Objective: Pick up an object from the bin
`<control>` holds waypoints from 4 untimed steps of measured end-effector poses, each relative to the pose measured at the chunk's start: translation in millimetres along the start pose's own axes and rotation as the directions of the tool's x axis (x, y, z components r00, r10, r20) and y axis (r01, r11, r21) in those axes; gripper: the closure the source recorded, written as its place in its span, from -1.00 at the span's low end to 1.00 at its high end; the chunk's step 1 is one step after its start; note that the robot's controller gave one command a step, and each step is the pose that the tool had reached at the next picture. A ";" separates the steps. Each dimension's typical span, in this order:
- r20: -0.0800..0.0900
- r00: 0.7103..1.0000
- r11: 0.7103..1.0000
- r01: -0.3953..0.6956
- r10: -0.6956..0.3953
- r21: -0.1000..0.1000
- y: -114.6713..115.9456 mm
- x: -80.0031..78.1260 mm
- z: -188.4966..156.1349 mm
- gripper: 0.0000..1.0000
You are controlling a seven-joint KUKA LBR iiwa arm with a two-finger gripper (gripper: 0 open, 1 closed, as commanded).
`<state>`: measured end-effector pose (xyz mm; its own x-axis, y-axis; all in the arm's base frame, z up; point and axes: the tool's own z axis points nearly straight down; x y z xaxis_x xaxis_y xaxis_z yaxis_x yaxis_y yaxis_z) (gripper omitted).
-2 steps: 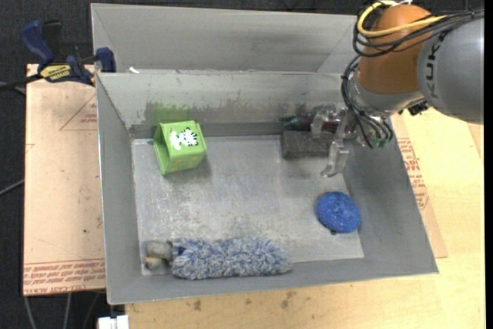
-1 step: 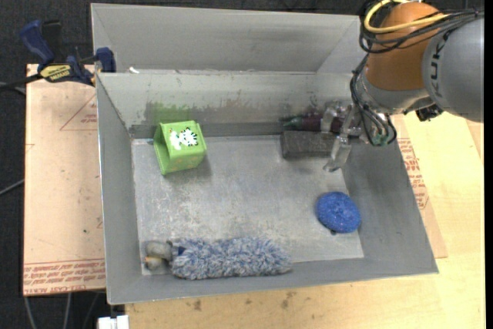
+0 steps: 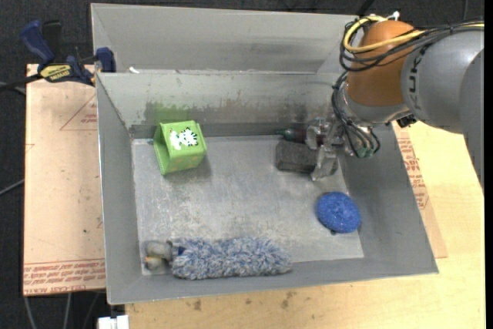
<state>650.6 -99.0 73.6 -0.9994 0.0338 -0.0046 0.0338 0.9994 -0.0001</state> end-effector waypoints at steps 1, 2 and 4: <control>0.000 1.000 1.000 0.000 0.000 0.000 0.0 0.0 0.0 1.00; -0.008 1.000 1.000 0.011 -0.011 -0.001 -0.9 10.6 -47.0 1.00; 0.000 0.994 0.994 0.113 -0.113 -0.001 -14.2 -1.3 -165.2 1.00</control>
Offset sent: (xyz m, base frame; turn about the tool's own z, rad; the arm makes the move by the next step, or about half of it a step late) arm -0.0243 -0.0041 0.1452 -0.0346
